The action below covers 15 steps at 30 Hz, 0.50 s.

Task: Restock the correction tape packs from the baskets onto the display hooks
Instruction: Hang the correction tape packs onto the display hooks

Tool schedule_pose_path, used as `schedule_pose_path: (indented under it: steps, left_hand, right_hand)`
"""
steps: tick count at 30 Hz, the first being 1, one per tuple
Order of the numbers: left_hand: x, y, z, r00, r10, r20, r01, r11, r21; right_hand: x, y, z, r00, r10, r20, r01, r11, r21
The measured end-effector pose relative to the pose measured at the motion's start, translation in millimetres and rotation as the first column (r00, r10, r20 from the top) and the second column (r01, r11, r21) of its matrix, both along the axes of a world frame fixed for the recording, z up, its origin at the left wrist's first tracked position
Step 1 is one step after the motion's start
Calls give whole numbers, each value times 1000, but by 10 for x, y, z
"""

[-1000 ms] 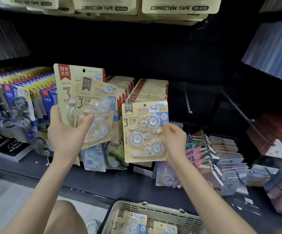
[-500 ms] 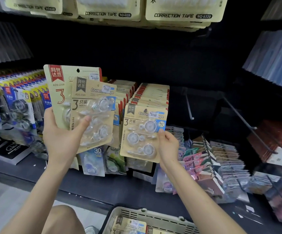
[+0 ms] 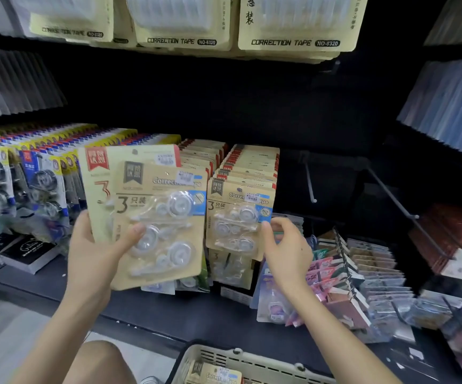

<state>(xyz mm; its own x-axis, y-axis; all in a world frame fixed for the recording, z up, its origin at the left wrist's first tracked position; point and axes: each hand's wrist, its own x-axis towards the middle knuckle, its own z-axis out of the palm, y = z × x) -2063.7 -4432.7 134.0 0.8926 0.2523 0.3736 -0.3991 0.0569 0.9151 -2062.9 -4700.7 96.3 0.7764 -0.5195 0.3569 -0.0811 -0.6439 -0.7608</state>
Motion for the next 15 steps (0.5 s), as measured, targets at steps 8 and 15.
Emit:
schedule_pose_path:
  steps: [8,15]
  left_hand:
    - [-159,-352,-252,923,-337,-186,321,941,-107]
    - [-141,-756,-180,920,-352,-173,341,935,-95]
  right_hand:
    - [-400,271,296,852,513,100,-485,703,520]
    - [-558,-88,309,902,371,221,-406,558,723]
